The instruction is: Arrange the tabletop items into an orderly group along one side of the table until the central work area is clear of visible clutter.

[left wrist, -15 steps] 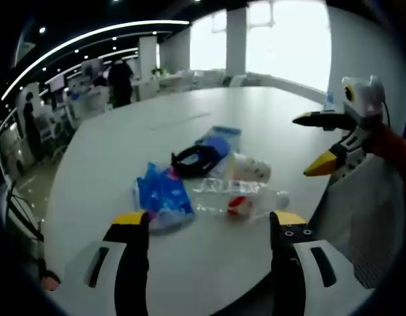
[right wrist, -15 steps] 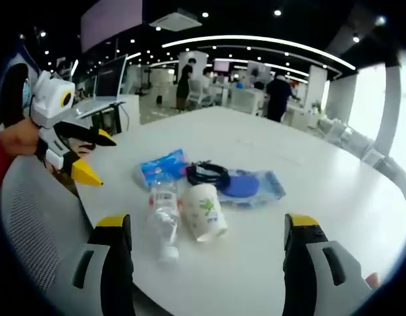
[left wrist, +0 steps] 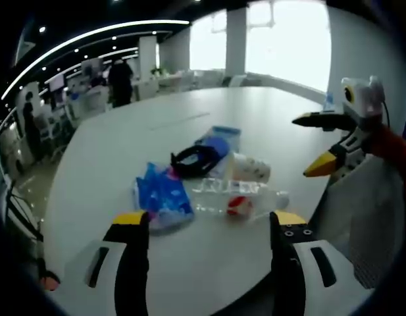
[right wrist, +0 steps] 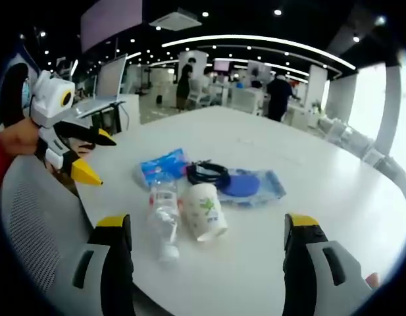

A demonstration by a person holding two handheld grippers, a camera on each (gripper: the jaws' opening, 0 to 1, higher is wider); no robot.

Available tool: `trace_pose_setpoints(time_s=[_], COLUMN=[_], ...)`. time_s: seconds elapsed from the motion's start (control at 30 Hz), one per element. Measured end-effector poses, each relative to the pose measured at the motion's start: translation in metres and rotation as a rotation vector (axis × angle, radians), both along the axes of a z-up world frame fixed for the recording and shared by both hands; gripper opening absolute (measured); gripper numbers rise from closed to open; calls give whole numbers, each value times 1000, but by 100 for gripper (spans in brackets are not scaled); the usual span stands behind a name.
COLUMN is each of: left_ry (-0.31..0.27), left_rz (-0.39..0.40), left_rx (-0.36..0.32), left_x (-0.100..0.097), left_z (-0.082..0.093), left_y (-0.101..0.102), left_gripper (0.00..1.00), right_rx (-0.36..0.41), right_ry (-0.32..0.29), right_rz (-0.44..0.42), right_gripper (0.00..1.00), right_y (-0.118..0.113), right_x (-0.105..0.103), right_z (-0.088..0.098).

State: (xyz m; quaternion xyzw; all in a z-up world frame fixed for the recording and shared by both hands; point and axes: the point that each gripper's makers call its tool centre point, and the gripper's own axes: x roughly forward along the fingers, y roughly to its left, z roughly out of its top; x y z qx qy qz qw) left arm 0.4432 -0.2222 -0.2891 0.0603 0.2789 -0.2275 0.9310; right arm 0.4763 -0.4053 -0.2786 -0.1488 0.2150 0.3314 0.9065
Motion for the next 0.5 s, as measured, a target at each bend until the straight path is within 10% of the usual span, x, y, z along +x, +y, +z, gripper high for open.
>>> trace_pose_setpoints(time_s=[0.5], left_ry=[-8], left_rz=[3], left_rx=[-7], left_x=[1], left_z=[2], left_y=[0], left_gripper=[72], right_rx=[-2], right_ry=[-1], right_rz=[-2], right_gripper=[95], right_y=[-1], right_x=[0], right_z=[0])
